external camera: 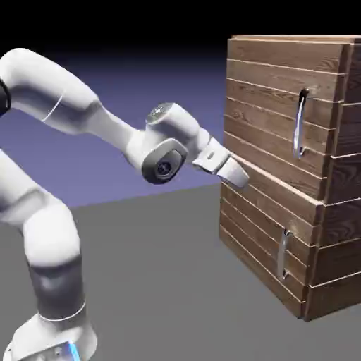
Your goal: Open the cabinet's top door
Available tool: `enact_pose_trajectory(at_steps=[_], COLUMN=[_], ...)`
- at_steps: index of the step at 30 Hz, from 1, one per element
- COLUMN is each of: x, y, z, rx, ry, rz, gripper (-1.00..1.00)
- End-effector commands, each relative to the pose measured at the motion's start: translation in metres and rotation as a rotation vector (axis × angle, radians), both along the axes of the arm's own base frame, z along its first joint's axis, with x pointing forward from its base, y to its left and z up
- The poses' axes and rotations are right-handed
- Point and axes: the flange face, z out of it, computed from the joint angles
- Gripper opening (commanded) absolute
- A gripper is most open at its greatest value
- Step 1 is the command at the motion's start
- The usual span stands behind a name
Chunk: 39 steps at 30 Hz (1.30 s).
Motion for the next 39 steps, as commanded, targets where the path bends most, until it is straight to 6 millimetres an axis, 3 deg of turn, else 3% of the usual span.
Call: enact_pose_trajectory(at_steps=[1,11,20,30,39], x=[0.001,0.000,-0.006,-0.012,-0.011], y=[0.003,0.020,0.023,0.012,-0.012], z=[0.006,0.057,0.092,0.116,0.123], rx=[-0.002,-0.017,-0.023,-0.019,-0.004], ry=[-0.012,-0.137,-0.254,-0.387,-0.505], rz=[0.005,0.039,0.049,0.045,0.031], gripper=[0.00,0.00,0.00,0.00,0.00])
